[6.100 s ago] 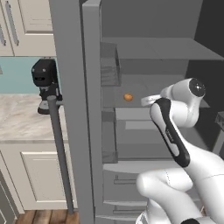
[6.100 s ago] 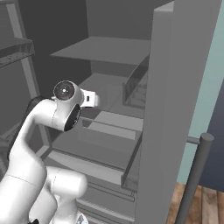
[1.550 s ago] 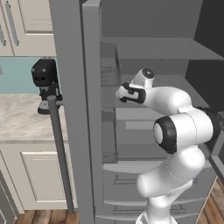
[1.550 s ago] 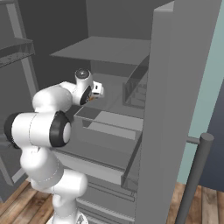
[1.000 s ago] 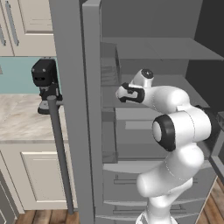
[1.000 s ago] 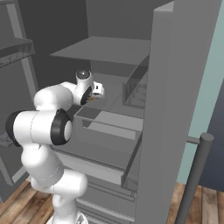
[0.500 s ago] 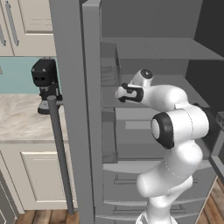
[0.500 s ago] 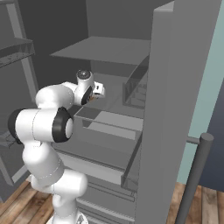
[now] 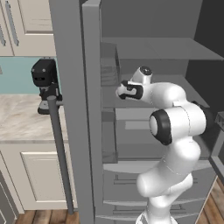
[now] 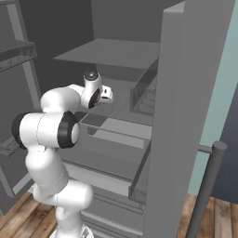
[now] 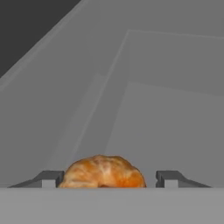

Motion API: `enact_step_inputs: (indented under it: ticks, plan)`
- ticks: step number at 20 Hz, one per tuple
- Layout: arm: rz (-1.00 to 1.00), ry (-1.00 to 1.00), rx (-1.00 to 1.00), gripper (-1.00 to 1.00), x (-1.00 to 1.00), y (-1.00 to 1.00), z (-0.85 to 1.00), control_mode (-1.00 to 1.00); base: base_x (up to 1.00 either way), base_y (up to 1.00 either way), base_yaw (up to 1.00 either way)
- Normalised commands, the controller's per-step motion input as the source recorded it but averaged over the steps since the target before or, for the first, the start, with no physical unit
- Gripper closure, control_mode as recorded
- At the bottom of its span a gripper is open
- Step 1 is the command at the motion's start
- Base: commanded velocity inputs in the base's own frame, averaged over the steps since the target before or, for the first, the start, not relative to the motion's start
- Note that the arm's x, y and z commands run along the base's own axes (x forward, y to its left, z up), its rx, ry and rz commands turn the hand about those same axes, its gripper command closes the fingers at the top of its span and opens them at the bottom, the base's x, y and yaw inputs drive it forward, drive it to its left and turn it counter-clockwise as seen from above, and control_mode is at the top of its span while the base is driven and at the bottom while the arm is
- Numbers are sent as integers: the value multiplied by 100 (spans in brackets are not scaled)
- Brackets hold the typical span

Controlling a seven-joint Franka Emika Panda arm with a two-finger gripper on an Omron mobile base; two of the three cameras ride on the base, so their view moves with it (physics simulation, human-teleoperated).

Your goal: Retrieve the kiwi and tangerine from the fridge and place them into the bowl on the dining table.

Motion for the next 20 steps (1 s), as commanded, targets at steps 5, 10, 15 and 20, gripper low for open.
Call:
enact_step_inputs:
  ticks: [5,10,15,20]
  plan:
    - [-1,11,0,100,0,0,-31,-100,0,0,0]
    - [0,3,0,100,1,0,-3,-100,0,0,0]
    - [0,-10,0,100,-53,0,-2,-100,0,0,0]
    - [0,-20,0,100,-100,-4,0,-100,0,0,0]
